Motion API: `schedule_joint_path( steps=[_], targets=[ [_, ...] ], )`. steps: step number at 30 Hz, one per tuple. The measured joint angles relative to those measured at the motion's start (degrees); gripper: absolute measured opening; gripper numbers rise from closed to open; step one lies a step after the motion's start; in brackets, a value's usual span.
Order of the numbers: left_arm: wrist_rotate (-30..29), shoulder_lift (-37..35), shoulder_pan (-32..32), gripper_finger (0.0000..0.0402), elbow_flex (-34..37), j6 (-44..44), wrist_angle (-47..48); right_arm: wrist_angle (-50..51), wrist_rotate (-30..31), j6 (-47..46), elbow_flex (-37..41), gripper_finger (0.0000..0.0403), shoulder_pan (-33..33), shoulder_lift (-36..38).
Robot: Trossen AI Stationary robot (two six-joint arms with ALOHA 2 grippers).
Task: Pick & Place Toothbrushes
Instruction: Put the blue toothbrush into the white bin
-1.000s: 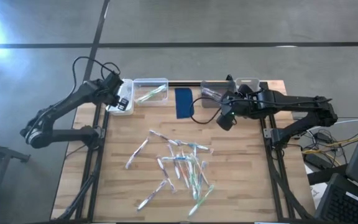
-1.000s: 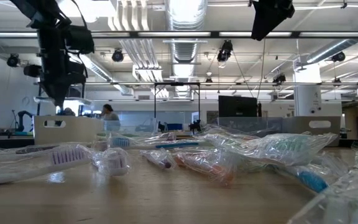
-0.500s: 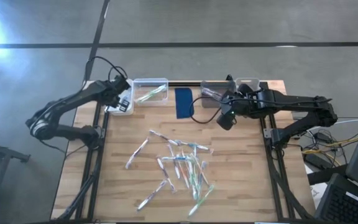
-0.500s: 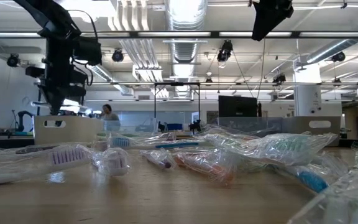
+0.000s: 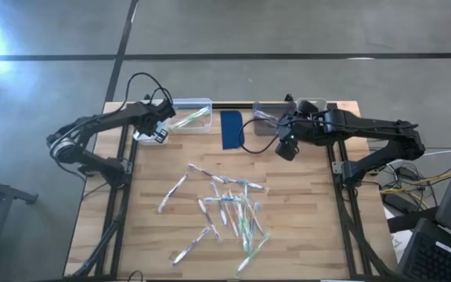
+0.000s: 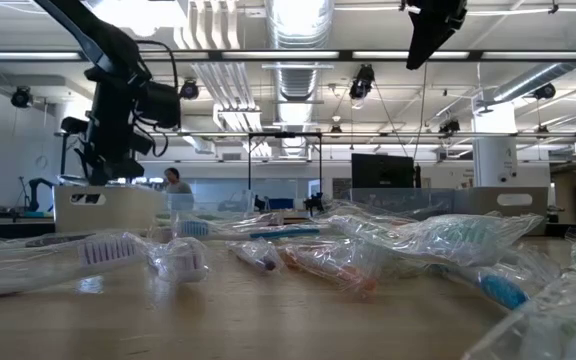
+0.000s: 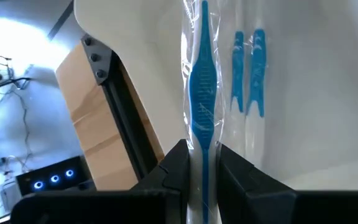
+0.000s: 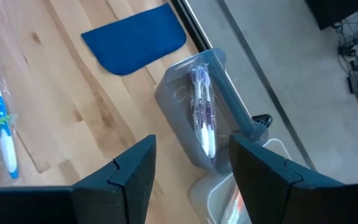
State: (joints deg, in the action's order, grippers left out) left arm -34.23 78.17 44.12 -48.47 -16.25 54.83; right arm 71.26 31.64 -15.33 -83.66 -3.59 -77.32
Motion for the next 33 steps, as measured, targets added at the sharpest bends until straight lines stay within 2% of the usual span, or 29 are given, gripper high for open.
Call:
schedule_joint_path(
  steps=[6, 21, 33],
  targets=[
    [-0.3, 2.8, 0.0, 0.0049, -0.2, 0.2, -2.9, 0.1, 0.0, 2.8, 0.0, 0.02, -1.0, 0.0],
    [-0.5, 7.8, -0.1, 0.0049, -0.3, 4.2, -5.9, 0.4, -0.2, 5.5, 0.4, 0.0169, -2.1, 0.0],
    [-0.4, 8.0, 0.0, 0.0056, -0.3, 5.0, -6.0, 0.4, -0.2, 5.3, 0.5, 0.0191, -2.1, 0.0]
  ],
)
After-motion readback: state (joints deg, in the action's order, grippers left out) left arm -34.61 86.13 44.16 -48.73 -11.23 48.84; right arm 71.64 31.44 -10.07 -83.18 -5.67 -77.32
